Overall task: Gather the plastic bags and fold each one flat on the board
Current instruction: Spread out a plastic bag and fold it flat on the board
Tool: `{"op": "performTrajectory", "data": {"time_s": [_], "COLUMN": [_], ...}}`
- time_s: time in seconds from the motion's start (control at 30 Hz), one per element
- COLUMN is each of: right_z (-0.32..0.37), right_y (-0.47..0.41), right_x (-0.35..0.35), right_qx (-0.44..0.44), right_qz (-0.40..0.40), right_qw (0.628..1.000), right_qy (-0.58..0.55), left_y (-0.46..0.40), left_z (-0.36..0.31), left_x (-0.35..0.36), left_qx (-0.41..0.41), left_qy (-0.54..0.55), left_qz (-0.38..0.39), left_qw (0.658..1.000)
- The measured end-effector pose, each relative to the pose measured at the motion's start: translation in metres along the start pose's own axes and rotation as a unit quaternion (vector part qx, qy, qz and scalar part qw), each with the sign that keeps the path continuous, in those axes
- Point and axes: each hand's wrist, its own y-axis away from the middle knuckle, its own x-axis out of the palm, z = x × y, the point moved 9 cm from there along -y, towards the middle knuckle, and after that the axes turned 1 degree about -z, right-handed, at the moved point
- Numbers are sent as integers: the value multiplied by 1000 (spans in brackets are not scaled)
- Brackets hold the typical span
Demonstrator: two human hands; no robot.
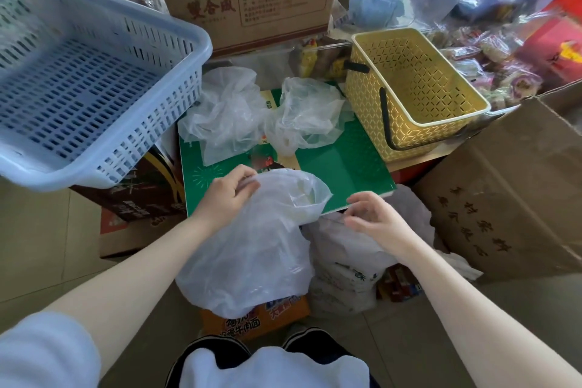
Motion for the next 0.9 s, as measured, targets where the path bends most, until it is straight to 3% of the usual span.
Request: {"op": "performTrajectory", "data": {"time_s": [0.07, 0.13, 0.23, 0.33, 0.47, 0.57, 0.63, 0.7, 0.77, 0.9], "right_z": [-6, -6, 12, 27, 28, 28, 27, 32, 35, 51], "right_y": [-3, -6, -12, -14, -16, -15, -14, -12, -13, -14], "right_x": [9, 36, 63, 51, 8, -5, 4, 15, 17, 12], "right_qx": [111, 201, 203, 186, 180, 186, 213, 218, 187, 82], "right_qz": [-45, -9, 33, -44, -160, -177, -139, -90, -67, -57], "right_qw": [985, 954, 927, 937, 938, 937, 899, 824, 772, 719], "right_qy": [-121, -223, -313, -293, -248, -237, -356, -515, -604, -688], "left_y": [2, 5, 9, 13, 24, 32, 32, 31, 31, 28], "left_z": [1, -6, -19, -23, -12, -6, 0, 16, 26, 46], "left_x": [-4, -4, -3, -4, 4, 19, 23, 24, 19, 16], "left_qx": [-2, 15, 47, 86, 166, 206, 189, 132, 105, 48], "left_qy": [9, 11, 16, 2, -114, -168, -170, -148, -135, -143], "left_qz": [-3, 5, 16, 38, 111, 148, 162, 184, 178, 190], "left_qw": [1000, 1000, 999, 996, 973, 953, 954, 963, 969, 970]}}
